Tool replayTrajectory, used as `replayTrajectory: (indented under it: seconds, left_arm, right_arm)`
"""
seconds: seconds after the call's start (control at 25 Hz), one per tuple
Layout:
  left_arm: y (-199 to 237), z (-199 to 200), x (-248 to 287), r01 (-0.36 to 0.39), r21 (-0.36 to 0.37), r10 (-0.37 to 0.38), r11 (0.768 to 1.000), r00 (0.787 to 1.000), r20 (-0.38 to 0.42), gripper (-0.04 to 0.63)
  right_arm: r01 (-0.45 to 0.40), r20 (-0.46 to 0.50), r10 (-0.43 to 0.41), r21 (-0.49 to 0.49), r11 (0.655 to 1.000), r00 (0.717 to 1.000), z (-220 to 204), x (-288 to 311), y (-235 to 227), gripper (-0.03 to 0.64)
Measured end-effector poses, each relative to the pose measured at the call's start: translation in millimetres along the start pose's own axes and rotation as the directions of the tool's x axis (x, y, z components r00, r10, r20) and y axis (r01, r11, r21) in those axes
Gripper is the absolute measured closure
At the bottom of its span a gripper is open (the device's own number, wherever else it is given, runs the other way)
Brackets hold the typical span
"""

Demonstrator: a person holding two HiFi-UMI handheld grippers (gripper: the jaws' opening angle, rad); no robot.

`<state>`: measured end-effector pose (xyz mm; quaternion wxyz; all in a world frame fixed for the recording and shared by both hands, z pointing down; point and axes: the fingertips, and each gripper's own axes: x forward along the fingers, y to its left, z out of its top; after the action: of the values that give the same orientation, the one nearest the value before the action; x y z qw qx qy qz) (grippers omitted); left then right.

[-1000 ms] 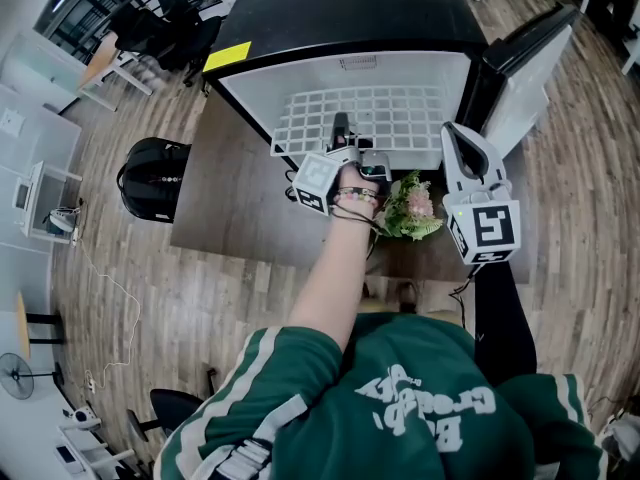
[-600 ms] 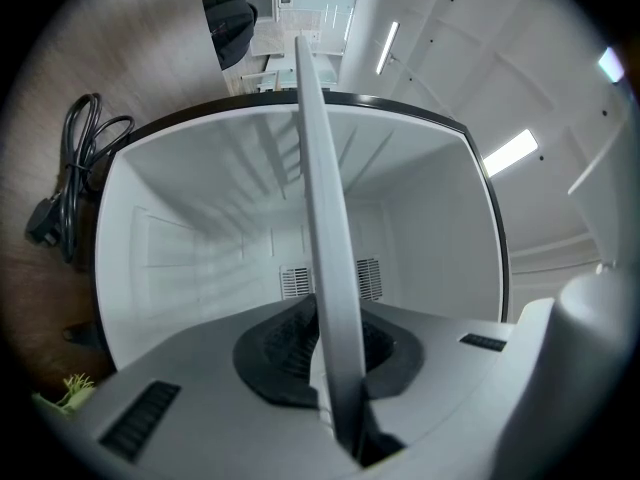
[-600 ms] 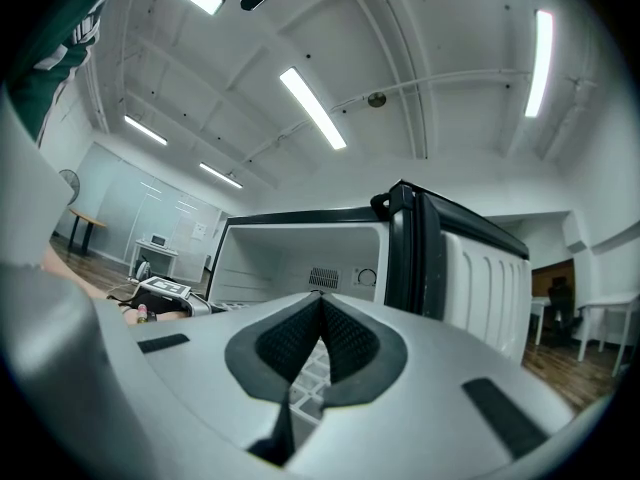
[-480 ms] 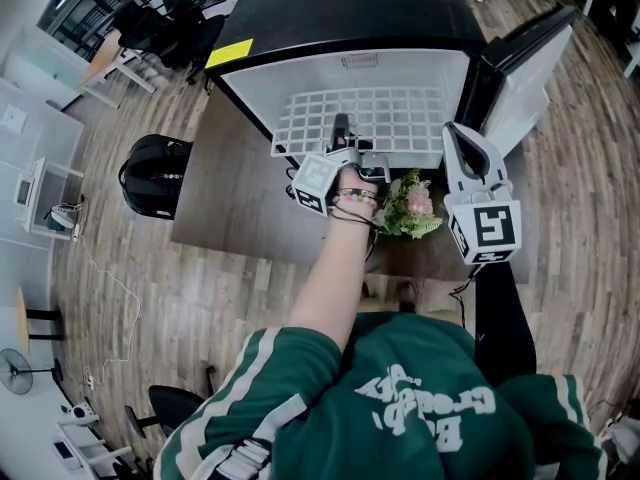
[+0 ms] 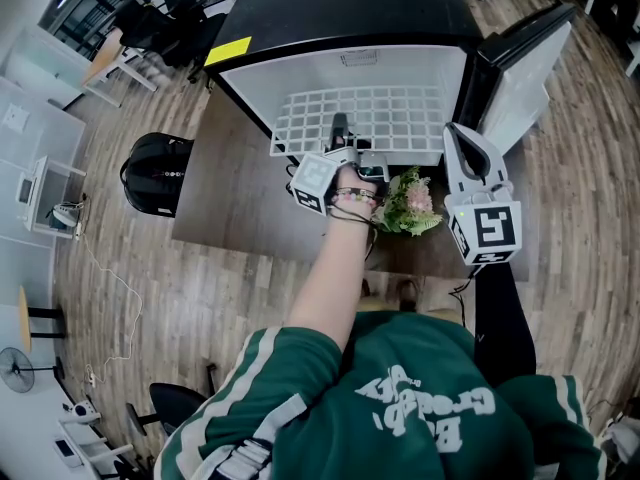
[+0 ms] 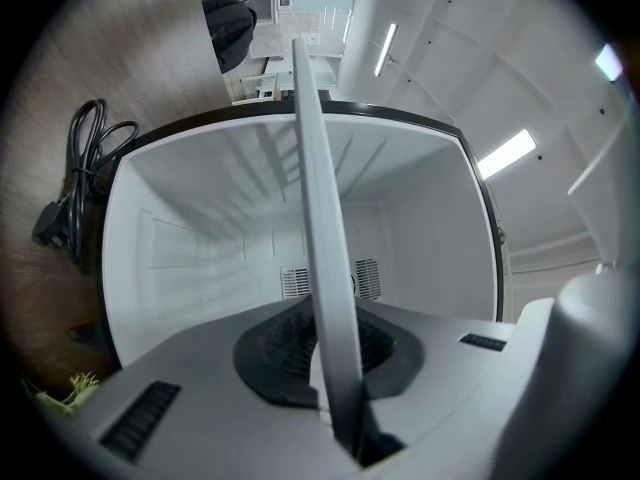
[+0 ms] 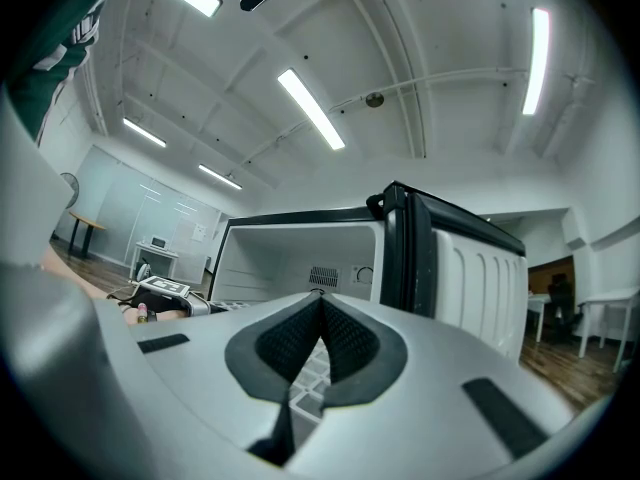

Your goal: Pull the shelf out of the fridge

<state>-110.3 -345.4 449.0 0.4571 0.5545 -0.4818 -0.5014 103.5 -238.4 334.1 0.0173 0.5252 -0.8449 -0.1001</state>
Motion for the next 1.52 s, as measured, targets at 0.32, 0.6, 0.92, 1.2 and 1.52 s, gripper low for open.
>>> replayTrajectory:
  seconds: [0.32,0.6,0.92,1.2,1.52]
  left_arm:
    - [0,0,-4,0.000,0.003,0.000,1.000,1.000,0.002,0.557]
    - [1,0,-7,-0.001,0.005,0.001,1.000,1.000,0.004,0.557]
    - [1,0,-8,-0.004,0.007,0.004,1.000,1.000,0.007,0.557]
    - [0,0,-8,-0.002,0.021,0.002,1.000,1.000,-0.005,0.555]
    - [1,0,-14,-0.002,0.017,0.002,1.000,1.000,0.002,0.555]
  right_arm:
    - [0.005,0.018,-0.005,0.014,1.000,1.000,3,-1,0,0.607]
    - [-0.009,0.008,0.009,0.007,1.000,1.000,-1,-3,1,0.607]
    - [-0.004,0.021,0.003,0.020,1.000,1.000,4,-4,0,0.607]
    - [-0.023,0.013,0.022,0.002,1.000,1.000,1,-3,0,0.607]
    - [-0.035,0.023,0.035,0.007,0.999,0.999,4,-2,-1,0.607]
